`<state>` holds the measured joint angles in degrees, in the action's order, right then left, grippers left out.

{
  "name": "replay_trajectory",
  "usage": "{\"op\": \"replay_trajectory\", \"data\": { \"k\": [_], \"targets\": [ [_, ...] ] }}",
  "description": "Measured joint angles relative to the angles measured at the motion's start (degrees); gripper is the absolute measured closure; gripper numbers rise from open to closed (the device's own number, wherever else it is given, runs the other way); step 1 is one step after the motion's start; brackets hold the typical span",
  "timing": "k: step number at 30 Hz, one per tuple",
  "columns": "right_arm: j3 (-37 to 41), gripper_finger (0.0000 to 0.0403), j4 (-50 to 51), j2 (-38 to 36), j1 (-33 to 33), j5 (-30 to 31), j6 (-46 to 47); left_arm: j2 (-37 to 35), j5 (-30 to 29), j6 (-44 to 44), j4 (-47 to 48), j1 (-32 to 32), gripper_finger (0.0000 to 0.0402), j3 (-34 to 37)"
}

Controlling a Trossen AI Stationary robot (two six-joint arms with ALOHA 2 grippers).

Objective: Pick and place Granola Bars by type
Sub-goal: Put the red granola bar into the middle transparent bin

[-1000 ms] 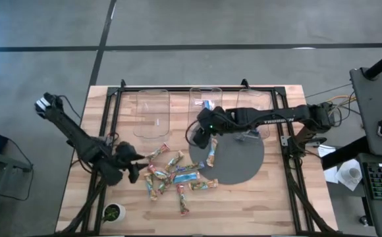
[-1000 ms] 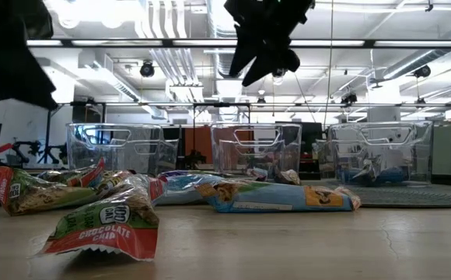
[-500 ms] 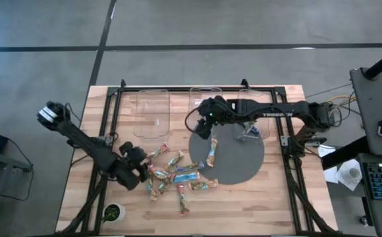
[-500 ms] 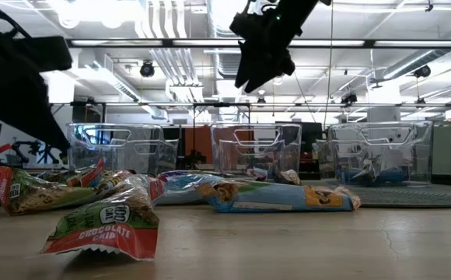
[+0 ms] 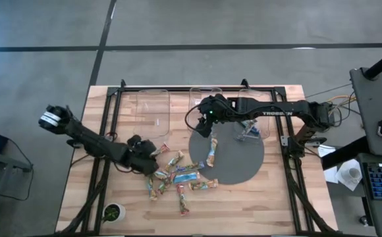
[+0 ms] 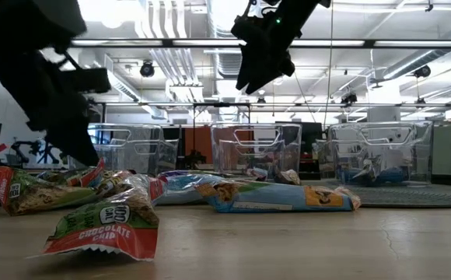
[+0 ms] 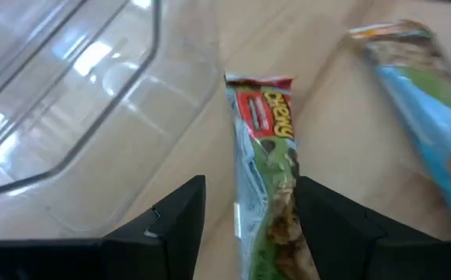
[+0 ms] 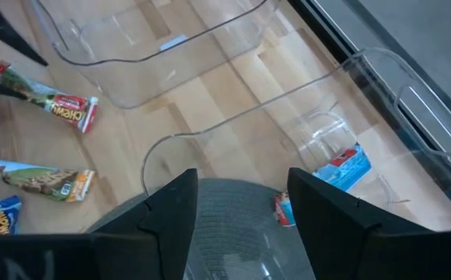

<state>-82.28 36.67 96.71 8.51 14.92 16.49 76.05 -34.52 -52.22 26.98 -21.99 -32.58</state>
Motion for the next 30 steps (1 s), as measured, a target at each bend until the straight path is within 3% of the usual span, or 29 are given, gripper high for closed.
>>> {"op": "replay_trajectory", "data": {
  "k": [9,15,26,30],
  "targets": [
    [0.0,0.0211,0.1,-0.4,0.0,-0.1,1.5,5.2,2.0,3.0,-0.2,2.6,0.0219,-0.1],
    [0.0,0.0211,0.3,-0.5,0.0,-0.1,1.6,6.1,5.0,-1.1,-1.6,2.7,0.0222,0.0],
    [0.0,0.0211,0.3,-0.5,-0.1,-0.1,3.0,6.2,7.4,-1.0,-2.6,2.6,0.0312,-0.8],
    [0.0,0.0211,0.3,-0.5,-0.1,-0.1,3.0,6.2,9.0,-1.0,-2.5,2.1,0.0328,-2.0]
  ]
}}
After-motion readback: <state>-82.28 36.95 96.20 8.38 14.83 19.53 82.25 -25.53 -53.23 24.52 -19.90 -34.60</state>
